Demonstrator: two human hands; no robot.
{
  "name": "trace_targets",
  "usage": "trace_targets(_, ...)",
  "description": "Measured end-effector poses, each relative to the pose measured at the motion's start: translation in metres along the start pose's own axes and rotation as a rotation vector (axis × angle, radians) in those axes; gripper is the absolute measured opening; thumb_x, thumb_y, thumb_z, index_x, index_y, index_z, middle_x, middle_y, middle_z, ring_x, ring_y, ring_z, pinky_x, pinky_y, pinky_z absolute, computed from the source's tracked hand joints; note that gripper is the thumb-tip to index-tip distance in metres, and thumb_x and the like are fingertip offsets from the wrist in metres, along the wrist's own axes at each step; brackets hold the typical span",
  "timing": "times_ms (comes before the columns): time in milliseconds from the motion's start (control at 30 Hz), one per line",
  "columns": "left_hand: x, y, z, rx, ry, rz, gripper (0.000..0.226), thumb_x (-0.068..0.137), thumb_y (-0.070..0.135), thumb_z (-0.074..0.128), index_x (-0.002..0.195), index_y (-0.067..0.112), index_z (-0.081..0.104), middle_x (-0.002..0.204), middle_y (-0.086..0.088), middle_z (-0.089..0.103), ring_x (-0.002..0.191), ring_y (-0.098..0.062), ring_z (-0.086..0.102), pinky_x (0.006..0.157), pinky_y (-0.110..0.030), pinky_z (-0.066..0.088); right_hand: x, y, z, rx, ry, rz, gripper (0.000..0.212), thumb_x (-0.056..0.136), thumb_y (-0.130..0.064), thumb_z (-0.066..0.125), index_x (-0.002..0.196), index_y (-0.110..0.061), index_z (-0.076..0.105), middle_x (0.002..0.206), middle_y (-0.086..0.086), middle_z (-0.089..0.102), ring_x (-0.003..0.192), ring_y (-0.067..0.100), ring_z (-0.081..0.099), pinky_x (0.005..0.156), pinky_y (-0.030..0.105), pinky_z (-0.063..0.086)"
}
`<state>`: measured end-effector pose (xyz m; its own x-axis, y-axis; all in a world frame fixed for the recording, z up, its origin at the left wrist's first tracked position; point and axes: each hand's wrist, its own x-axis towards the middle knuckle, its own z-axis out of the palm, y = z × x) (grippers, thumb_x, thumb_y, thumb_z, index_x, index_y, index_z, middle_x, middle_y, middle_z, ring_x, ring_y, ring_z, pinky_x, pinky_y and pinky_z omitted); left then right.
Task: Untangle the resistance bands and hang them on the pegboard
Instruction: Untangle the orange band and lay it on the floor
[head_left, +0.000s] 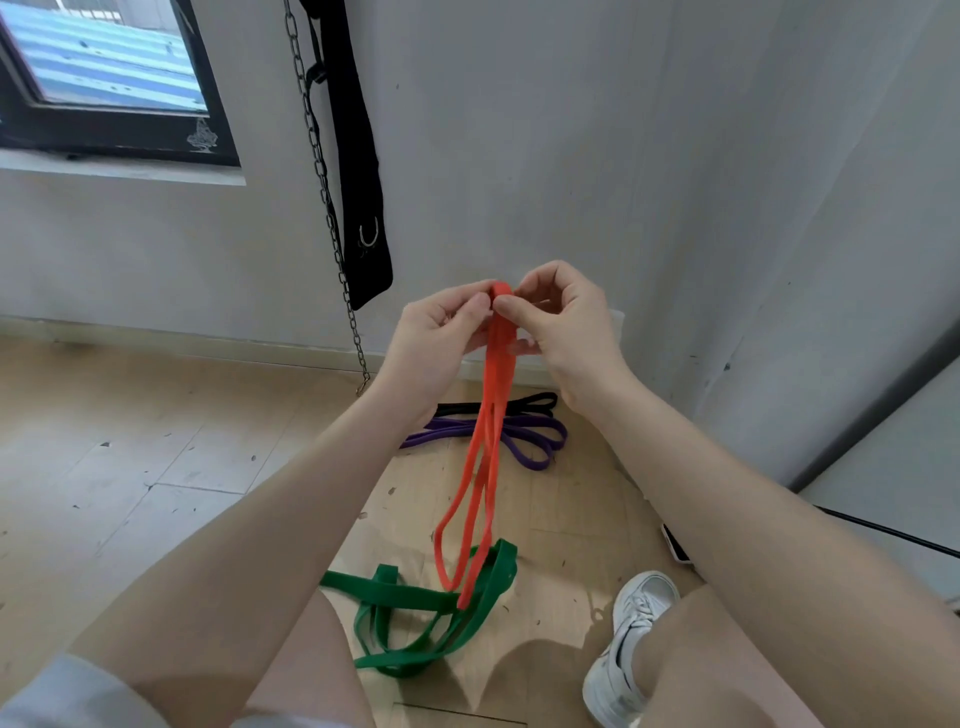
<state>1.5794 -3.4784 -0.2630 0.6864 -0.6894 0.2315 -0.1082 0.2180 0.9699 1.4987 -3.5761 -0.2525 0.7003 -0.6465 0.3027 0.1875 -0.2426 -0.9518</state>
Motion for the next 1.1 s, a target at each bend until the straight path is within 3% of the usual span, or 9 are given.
trace_targets(133, 0.0, -0.006, -0.001, 0.093, -0.07, 0.019, 0.026, 0.09, 0.011, 0.057, 0.115, 0.017, 0.062, 0.1, 0.0, 0.07, 0.095, -0.011, 0.067, 0.085, -0.021, 0.053, 0.003, 0.006, 0.002, -0.076, -0.005, -0.012, 0.025, 0.081, -0.011, 0.07, 0.073, -0.022, 0.049, 0.071, -0.005, 0.047, 0.064, 0.006, 0.042, 0.059, 0.01, 0.042)
trace_targets(300, 0.012, -0.001, -0.01, 0.183, -0.195, 0.044, 0.028, 0.085, 0.005, 0.062, 0.111, 0.014, 0.063, 0.099, 0.002, 0.07, 0.092, -0.008, 0.068, 0.079, -0.017, 0.052, 0.01, 0.022, -0.003, 0.229, -0.138, 0.216, 0.019, 0.083, -0.013, 0.067, 0.091, -0.02, 0.052, 0.085, -0.003, 0.063, 0.083, 0.014, 0.061, 0.074, 0.028, 0.048)
trace_targets(400, 0.019, -0.001, -0.015, 0.275, -0.32, 0.018, 0.032, 0.082, 0.0, 0.064, 0.108, 0.018, 0.063, 0.102, 0.001, 0.07, 0.094, -0.012, 0.068, 0.081, -0.022, 0.054, 0.013, 0.024, -0.014, 0.288, -0.253, 0.336, 0.033, 0.082, -0.011, 0.068, 0.109, -0.015, 0.049, 0.083, -0.004, 0.067, 0.075, 0.016, 0.067, 0.069, 0.032, 0.054)
trace_targets(533, 0.032, 0.001, -0.017, 0.42, -0.432, -0.024, 0.031, 0.078, -0.001, 0.068, 0.104, 0.015, 0.063, 0.099, 0.001, 0.071, 0.09, -0.013, 0.07, 0.086, -0.026, 0.054, 0.016, 0.032, -0.025, 0.26, -0.364, 0.36, 0.032, 0.085, -0.01, 0.065, 0.113, -0.011, 0.049, 0.081, -0.001, 0.067, 0.072, 0.018, 0.068, 0.075, 0.038, 0.057)
trace_targets(667, 0.039, -0.004, -0.012, 0.532, -0.423, 0.031, 0.023, 0.077, 0.004, 0.071, 0.098, 0.014, 0.065, 0.095, -0.004, 0.071, 0.085, -0.016, 0.071, 0.087, -0.035, 0.055, 0.022, 0.041, -0.034, 0.24, -0.414, 0.342, 0.04, 0.089, -0.013, 0.06, 0.125, -0.01, 0.043, 0.103, 0.009, 0.065, 0.089, 0.026, 0.067, 0.077, 0.033, 0.056)
trace_targets(800, 0.043, -0.011, -0.01, 0.571, -0.343, 0.098, 0.023, 0.079, 0.009, 0.07, 0.095, 0.024, 0.066, 0.086, 0.005, 0.065, 0.079, -0.025, 0.059, 0.084, -0.039, 0.05, 0.016, 0.06, -0.047, 0.114, -0.564, 0.259, 0.037, 0.096, -0.021, 0.048, 0.132, -0.017, 0.043, 0.121, 0.005, 0.063, 0.114, 0.022, 0.06, 0.098, 0.037, 0.049)
trace_targets(900, 0.048, -0.013, -0.003, 0.525, -0.326, 0.103, 0.022, 0.081, 0.005, 0.066, 0.096, 0.021, 0.064, 0.084, 0.006, 0.063, 0.082, -0.023, 0.058, 0.082, -0.03, 0.049, 0.006, 0.078, -0.047, -0.038, -0.626, 0.243, 0.025, 0.097, -0.012, 0.044, 0.118, -0.022, 0.052, 0.112, -0.004, 0.061, 0.103, 0.008, 0.062, 0.089, 0.026, 0.052)
trace_targets(1000, 0.055, -0.019, 0.007, 0.443, -0.333, 0.062, 0.022, 0.082, -0.001, 0.064, 0.1, 0.012, 0.062, 0.087, 0.005, 0.064, 0.078, 0.001, 0.062, 0.078, -0.015, 0.051, 0.008, 0.089, -0.06, -0.137, -0.497, 0.209, 0.02, 0.098, -0.015, 0.042, 0.109, -0.025, 0.055, 0.092, -0.003, 0.06, 0.085, 0.014, 0.061, 0.08, 0.029, 0.054)
trace_targets(1100, 0.067, -0.03, 0.015, 0.388, -0.318, 0.037, 0.024, 0.082, -0.004, 0.063, 0.102, 0.009, 0.059, 0.092, 0.0, 0.062, 0.071, 0.003, 0.062, 0.073, -0.012, 0.051, 0.019, 0.089, -0.088, -0.161, -0.315, 0.216, 0.024, 0.097, -0.015, 0.046, 0.113, -0.033, 0.049, 0.073, -0.003, 0.057, 0.067, 0.014, 0.051, 0.068, 0.031, 0.045)
